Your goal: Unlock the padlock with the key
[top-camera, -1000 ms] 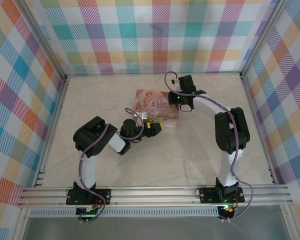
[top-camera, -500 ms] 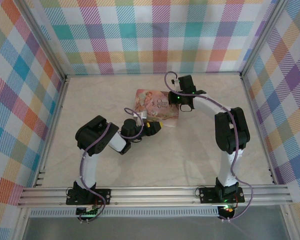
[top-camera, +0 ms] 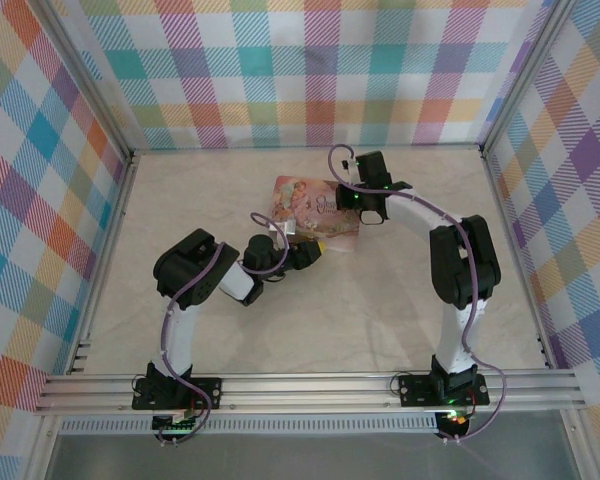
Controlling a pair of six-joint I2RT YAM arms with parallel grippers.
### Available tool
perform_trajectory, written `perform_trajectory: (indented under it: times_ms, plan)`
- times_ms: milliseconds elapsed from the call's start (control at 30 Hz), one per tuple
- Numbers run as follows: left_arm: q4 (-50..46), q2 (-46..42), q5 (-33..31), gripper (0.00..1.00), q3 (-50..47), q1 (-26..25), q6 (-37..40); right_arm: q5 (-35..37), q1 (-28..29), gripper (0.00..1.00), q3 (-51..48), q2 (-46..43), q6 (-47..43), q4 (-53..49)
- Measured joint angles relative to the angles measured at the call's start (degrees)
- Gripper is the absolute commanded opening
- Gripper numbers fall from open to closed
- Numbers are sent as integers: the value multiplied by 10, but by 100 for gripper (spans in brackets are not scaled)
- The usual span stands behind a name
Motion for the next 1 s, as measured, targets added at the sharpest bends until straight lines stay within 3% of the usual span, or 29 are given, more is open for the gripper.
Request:
perform_trajectory:
  times_ms: [300,533,633,1000]
  plan:
    - [-25,-8,2,43,1,4,14,0,0,0,-9,-5,0,6]
    - [-35,-8,-3,38,9,3,11,0,0,0,-13,-7,0,8]
    - [-36,-8,-6,24,9,3,12,0,0,0,-17,-10,0,11]
    - [-63,-17,-5,24,6,9,27,0,0,0,-36,-23,0,19]
